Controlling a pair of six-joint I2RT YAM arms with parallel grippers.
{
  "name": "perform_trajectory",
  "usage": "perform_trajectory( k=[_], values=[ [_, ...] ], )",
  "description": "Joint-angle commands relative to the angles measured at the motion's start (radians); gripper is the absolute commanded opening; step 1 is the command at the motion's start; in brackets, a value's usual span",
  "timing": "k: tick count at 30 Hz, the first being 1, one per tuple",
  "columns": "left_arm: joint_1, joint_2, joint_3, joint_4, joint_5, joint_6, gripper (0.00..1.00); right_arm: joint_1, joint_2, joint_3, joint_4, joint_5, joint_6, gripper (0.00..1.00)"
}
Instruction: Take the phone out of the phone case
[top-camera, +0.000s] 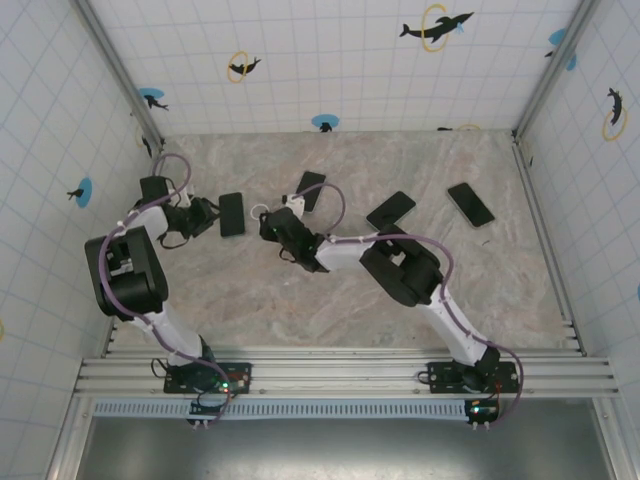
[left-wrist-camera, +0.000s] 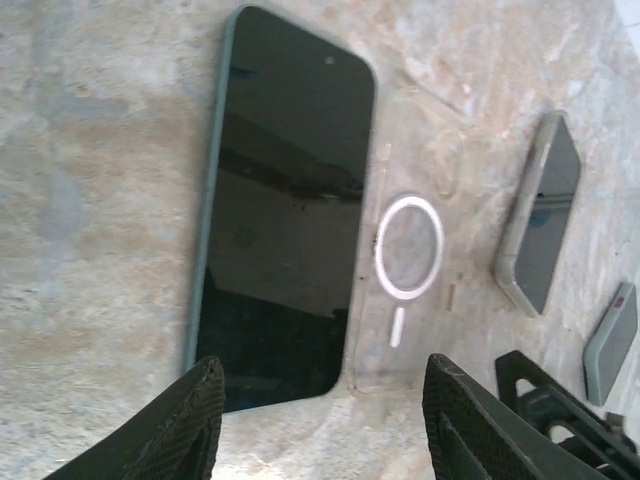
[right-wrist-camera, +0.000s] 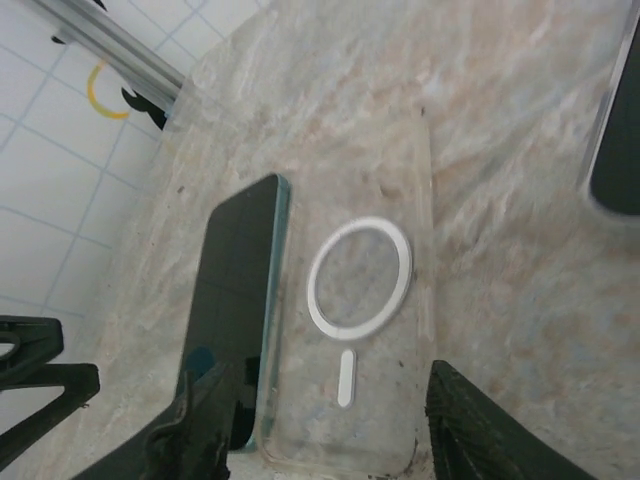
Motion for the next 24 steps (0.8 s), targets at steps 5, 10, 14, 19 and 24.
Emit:
perform_trajectory(
  k=[5,10,14,19,24],
  values=[
    [-0.098,-0.085,-0.002,0.026,-0.05,-0.03,0.6,-0.072,-0.258,-0.167,-0.062,-0.105,-0.159,0.65],
    [-0.217,-0.099,0.012,0.049,-0.134,-0.022,0.69,-0.139,-0.432,-0.316,-0.111,-0.228,-0.265,0.79],
    [-0.32,-0.078,0.048,0.062,-0.205,-0.003,0.74,-0.193,-0.562,-0.417,-0.169,-0.296,-0.322,0.88],
    [-0.438,-0.004,0.115,0.08,-0.3,0.023,0.78,-0.256,-0.719,-0.511,-0.268,-0.324,-0.408,0.97],
    [-0.507,0.097,0.174,0.117,-0.36,0.074,0.8,-0.329,-0.847,-0.596,-0.317,-0.356,-0.445,0.99]
  ],
)
